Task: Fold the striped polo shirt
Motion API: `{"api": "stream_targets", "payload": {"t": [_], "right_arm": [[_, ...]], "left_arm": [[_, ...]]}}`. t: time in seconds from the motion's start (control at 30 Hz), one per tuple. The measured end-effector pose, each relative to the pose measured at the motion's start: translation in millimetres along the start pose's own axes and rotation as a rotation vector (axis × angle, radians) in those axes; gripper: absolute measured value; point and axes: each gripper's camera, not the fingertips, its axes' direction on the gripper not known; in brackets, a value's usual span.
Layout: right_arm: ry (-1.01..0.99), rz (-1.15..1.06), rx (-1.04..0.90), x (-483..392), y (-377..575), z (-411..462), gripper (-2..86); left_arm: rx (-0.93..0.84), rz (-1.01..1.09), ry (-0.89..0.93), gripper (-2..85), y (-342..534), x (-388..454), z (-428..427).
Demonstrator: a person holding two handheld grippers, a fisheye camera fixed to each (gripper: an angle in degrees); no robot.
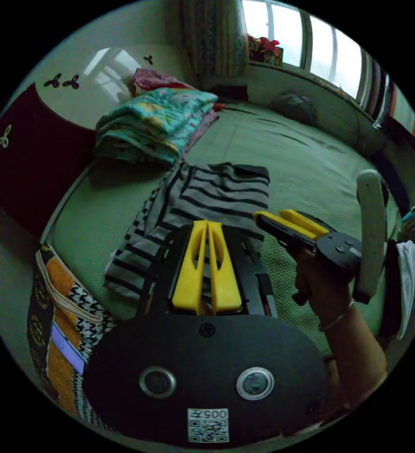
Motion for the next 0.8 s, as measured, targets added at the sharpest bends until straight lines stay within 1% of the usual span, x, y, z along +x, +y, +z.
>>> {"api": "stream_targets", "payload": {"t": [0.03, 0.1, 0.17, 0.27, 0.4, 0.5, 0.6, 0.67, 0.8], "right_arm": [[-0.003, -0.030, -0.003, -7.8, -2.9, 8.8, 11.1], [0.064, -0.061, 0.014, -21.4, -5.1, 14.3, 8.5], [0.182, -0.154, 0.069, -42.0, -6.1, 17.6, 3.4], [0.184, -0.194, 0.102, -50.5, -12.7, 18.8, -1.1], [0.159, -0.178, 0.118, -39.9, -23.4, 13.6, -1.5], [0.253, -0.150, 0.143, -19.3, -31.9, 10.3, -1.6], [0.295, -0.067, 0.119, 26.2, -44.6, 9.2, -1.6], [0.385, -0.021, 0.135, 64.9, -54.3, 4.8, -1.4], [0.499, 0.018, 0.134, 122.2, -68.9, 5.5, -0.1]], "left_arm": [[0.009, 0.012, 0.008, -0.7, -4.9, -0.1, -1.3], [0.019, 0.051, -0.007, -0.7, -10.5, 3.1, -4.6], [0.029, 0.085, -0.050, -0.7, -14.1, 6.4, -7.0], [0.009, 0.092, -0.076, -0.7, -20.1, 4.6, -4.0], [-0.001, 0.053, -0.038, -0.7, -28.3, -5.4, -5.3], [0.025, 0.035, -0.004, -0.7, -31.5, -10.5, -12.1], [0.016, 0.024, 0.034, -0.7, -35.7, -11.0, -11.8], [0.003, 0.032, 0.051, -0.7, -39.3, -7.0, -10.0], [0.004, 0.059, 0.098, -0.7, -49.6, 14.3, -8.2]]}}
